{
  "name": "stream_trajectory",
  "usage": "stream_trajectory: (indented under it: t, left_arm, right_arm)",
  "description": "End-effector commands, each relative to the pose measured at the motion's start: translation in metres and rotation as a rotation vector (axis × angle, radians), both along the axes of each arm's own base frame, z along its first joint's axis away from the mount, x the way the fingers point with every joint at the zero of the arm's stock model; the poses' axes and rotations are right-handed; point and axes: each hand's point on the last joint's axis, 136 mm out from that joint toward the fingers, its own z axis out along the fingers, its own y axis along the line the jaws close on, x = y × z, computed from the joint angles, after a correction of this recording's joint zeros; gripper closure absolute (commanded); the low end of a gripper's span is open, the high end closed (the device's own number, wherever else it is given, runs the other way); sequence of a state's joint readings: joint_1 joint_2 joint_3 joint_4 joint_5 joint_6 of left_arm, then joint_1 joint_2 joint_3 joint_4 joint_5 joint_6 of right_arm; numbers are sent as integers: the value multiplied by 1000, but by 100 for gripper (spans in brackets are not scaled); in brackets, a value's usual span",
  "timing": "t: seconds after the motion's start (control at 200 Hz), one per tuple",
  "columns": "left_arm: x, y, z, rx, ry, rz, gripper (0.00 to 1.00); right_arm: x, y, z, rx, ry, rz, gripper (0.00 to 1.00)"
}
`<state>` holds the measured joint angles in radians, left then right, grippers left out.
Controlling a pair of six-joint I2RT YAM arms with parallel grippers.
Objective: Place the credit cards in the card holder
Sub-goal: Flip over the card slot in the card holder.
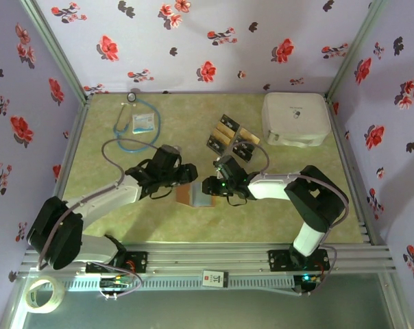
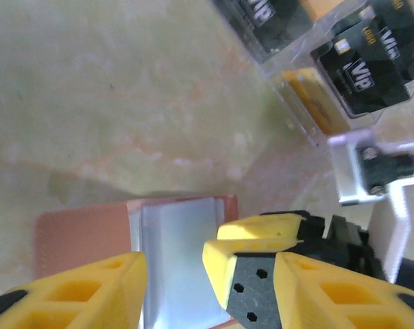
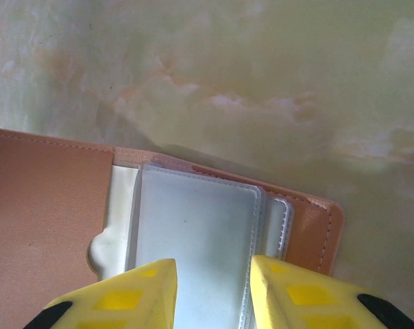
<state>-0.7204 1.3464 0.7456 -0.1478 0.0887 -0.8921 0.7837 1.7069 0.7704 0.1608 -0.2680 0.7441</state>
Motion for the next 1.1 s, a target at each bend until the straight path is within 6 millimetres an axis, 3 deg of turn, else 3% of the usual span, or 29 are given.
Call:
stream_trajectory:
  t: [0.0,0.345,0.67,1.095]
  left_arm:
    - [-9,-4,-17,-59,54,26,54]
    - [-13,17,-55,86,28,-10,65]
    - [-10,20,-59,132,-8,-39,69]
    - [-11,24,-67,171,-16,-62,69]
  right_arm:
    - [-1,-8,-14,-36,21,-30,67]
    - [1,-1,0,-11,9,-14,67]
    - [8,4,22,-13,-30,9,69]
    - [9,8,14,-28,-14,34,72]
